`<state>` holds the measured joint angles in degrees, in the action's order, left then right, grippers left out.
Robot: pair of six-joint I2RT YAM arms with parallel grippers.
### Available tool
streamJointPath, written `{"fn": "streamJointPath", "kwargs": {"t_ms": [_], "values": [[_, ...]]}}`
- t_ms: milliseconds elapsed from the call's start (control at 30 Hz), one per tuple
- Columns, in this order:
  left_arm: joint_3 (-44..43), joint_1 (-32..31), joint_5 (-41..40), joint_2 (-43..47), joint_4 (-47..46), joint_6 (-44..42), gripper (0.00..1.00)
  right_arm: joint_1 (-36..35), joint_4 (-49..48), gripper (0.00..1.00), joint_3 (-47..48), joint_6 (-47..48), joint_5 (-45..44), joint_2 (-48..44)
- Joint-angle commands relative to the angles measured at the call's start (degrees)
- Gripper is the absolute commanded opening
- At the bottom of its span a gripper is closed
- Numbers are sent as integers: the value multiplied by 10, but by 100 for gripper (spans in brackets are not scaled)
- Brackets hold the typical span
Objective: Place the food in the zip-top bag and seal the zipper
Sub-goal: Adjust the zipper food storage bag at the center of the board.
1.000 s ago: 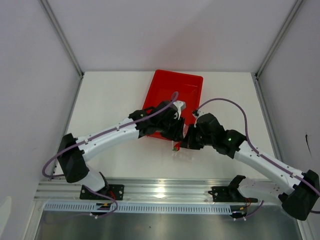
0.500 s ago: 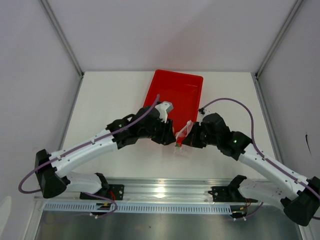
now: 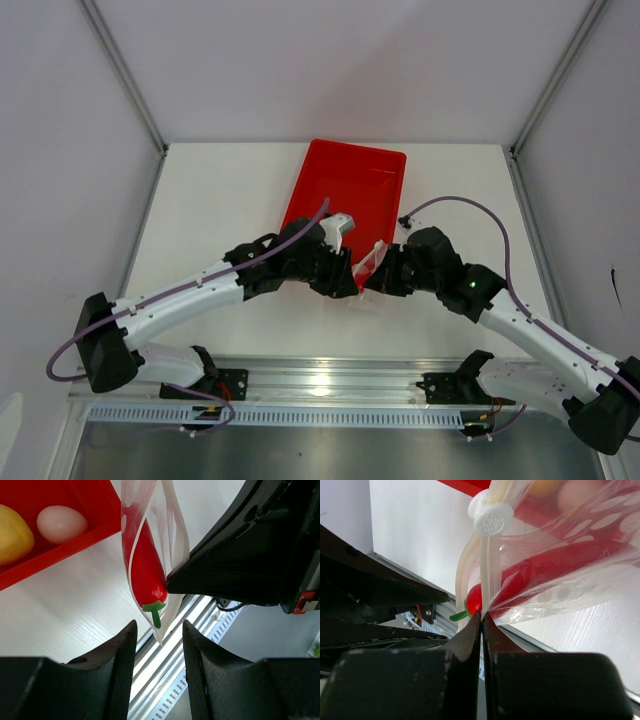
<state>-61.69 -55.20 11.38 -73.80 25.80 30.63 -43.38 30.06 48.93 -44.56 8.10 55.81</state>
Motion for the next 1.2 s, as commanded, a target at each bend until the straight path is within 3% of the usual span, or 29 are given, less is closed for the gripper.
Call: {"fn": "streamJointPath", "kwargs": {"t_ms": [0,133,200,233,267,333,600,767,1000,1067,1133,1167], "values": [[-17,-2,15,-12,-20,11,44,-2,-10,0,2,2,7,-11],[-23,-2,1,-41,-6,11,42,-4,-11,0,0,0,11,-19],[-25,-2,-4,-49,-1,5,35,-4,-4,0,2,3,10,-24],[-26,-2,-7,-55,1,3,30,-4,-2,0,0,3,7,-25],[-36,-2,-12,-65,7,-1,16,-4,6,0,0,5,3,-26],[-48,-2,-16,-72,21,-5,1,-4,18,0,4,10,-14,-29],[-114,-10,18,-96,65,-38,1,-6,119,0,30,11,-126,-20],[-179,-26,41,-148,151,-74,1,-5,79,0,16,0,-81,-22],[-152,-35,17,-166,147,-58,1,-6,46,0,4,-26,-37,-26],[-150,-36,-4,-168,152,-47,5,-7,42,0,2,-31,-36,-31],[-148,-40,-20,-169,150,-41,19,-9,36,0,-2,-35,-35,-30],[-147,-43,-21,-167,148,-39,20,-11,34,0,-4,-36,-35,-32]]}}
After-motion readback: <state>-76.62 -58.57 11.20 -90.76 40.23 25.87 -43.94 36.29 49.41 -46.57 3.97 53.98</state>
